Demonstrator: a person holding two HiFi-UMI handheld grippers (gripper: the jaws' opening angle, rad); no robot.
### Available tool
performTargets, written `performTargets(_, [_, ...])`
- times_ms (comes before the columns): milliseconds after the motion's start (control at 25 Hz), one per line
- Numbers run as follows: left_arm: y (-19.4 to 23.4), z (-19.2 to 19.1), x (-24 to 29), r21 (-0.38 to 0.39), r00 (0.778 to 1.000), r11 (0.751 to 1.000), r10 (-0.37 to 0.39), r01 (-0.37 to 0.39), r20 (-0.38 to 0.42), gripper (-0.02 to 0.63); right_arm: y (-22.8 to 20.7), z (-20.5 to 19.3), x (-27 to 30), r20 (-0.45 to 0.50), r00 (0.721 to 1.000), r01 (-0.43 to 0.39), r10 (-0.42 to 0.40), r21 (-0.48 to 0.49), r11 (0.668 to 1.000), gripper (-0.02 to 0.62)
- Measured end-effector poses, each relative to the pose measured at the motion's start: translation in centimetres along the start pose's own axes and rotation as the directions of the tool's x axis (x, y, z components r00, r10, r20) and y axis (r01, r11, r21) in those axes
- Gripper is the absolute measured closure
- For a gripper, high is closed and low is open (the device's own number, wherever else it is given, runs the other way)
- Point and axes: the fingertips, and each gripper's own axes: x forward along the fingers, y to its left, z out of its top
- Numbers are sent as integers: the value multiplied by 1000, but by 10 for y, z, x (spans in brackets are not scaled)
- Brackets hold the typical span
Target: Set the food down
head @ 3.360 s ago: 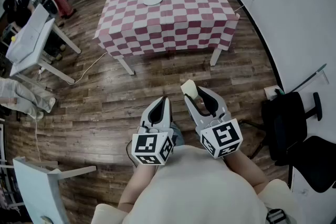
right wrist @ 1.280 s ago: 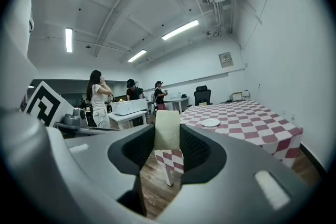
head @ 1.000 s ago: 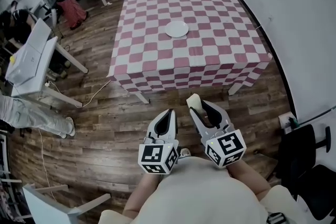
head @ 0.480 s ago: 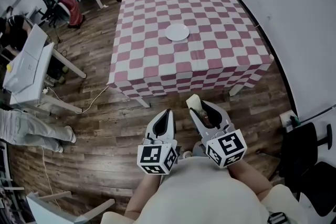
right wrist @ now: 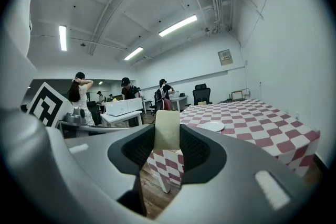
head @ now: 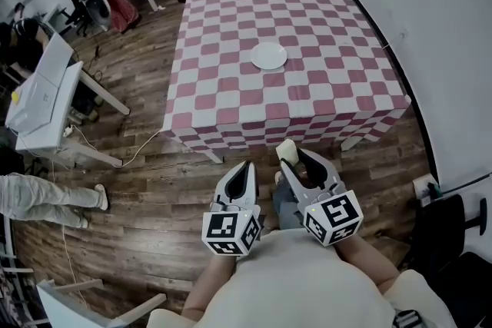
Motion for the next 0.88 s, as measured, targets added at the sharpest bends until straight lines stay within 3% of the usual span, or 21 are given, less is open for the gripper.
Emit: performTargets(880, [52,64,133,-14,999,999,44,-44,4,600,-95,57,123,-25,1000,-19,18,-32,999,439])
